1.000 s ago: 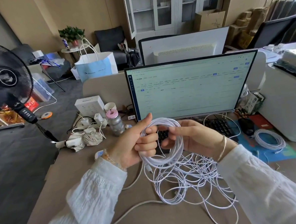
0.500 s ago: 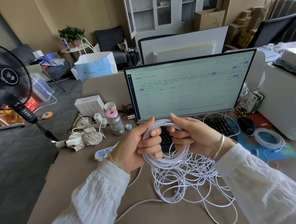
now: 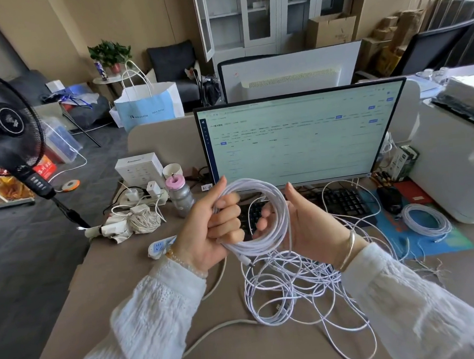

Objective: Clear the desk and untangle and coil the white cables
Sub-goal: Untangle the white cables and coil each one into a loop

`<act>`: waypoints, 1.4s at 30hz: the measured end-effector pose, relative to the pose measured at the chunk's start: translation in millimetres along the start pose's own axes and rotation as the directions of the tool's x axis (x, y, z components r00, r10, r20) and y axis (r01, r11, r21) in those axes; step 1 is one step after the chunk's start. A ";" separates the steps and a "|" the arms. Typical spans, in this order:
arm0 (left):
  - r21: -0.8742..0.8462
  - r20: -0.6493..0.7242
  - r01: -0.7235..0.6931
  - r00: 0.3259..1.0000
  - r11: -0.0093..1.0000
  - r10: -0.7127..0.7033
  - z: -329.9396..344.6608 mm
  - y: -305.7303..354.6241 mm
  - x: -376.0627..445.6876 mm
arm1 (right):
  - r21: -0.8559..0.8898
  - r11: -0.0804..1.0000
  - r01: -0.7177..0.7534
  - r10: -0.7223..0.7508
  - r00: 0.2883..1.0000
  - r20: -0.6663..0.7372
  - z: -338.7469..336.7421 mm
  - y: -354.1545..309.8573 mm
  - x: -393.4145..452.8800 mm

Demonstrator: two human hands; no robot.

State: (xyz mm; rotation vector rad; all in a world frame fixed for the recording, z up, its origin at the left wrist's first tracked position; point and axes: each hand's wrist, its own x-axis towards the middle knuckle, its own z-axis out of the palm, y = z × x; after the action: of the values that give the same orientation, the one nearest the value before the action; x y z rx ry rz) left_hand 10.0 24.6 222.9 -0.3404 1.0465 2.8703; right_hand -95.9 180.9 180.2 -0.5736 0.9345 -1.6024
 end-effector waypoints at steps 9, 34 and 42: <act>0.035 -0.089 -0.335 0.937 0.942 0.337 -11.1 62.2 -13.3 | -0.804 0.553 -0.220 -0.054 0.953 -0.297 -50.2 23.9 -3.4; 0.128 -0.314 -0.420 0.842 0.899 0.438 -38.9 66.1 -3.3 | -0.594 0.742 0.312 -0.362 0.932 0.037 26.9 -35.3 -61.7; 0.123 -0.374 -0.445 0.807 0.887 0.457 -52.7 73.5 -11.8 | -0.648 0.718 0.256 -0.377 0.925 -0.053 21.0 -37.7 -75.3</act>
State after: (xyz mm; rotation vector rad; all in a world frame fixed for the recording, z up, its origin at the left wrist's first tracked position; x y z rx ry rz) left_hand 21.0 -65.5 232.6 -0.7977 1.4003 3.2849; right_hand -82.9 249.5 231.7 -1.1227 1.6130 -1.6422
